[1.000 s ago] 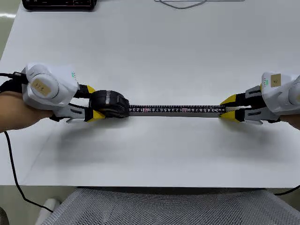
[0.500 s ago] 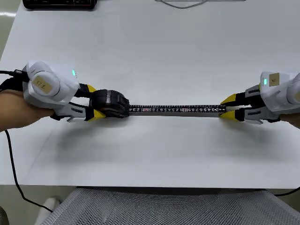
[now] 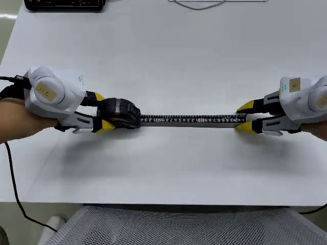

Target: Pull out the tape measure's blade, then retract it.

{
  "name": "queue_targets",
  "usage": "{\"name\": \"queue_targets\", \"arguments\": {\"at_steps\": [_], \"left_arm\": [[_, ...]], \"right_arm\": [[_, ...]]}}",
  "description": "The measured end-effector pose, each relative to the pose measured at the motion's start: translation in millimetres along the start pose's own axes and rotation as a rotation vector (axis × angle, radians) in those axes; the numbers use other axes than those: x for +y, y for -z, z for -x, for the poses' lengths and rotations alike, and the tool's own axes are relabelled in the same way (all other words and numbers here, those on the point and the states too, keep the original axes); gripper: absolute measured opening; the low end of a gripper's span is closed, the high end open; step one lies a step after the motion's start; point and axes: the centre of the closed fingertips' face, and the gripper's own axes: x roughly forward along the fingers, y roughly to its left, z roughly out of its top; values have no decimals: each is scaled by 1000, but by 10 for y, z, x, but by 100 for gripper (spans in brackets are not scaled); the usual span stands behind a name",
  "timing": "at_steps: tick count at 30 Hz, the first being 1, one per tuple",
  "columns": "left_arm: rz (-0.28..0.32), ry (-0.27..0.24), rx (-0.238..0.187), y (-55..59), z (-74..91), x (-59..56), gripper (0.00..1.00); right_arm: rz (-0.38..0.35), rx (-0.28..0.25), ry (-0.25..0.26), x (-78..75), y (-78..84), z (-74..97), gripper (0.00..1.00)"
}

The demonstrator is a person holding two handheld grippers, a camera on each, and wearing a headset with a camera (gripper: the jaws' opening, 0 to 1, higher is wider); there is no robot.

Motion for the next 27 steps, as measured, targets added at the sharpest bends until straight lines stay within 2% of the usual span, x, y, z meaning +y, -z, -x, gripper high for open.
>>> {"name": "queue_targets", "arguments": {"at_steps": [5, 8, 12, 19, 23, 27], "left_arm": [[1, -4, -2, -13, 6, 7, 31], [44, 6, -10, -27, 28, 3, 40], [60, -10, -27, -55, 66, 27, 42], [77, -28, -44, -71, 148, 40, 45], [120, -53, -81, -73, 261, 65, 47], [158, -76, -109, -49, 342, 82, 50]], "right_arm": [[-6, -3, 7, 2, -10, 17, 20], [-54, -18, 13, 9, -57, 37, 26], [-73, -18, 19, 25, -66, 30, 34], [-80, -26, 37, 37, -108, 74, 36], [-108, -41, 57, 49, -146, 134, 40], [-110, -34, 83, 54, -142, 180, 47]]}}
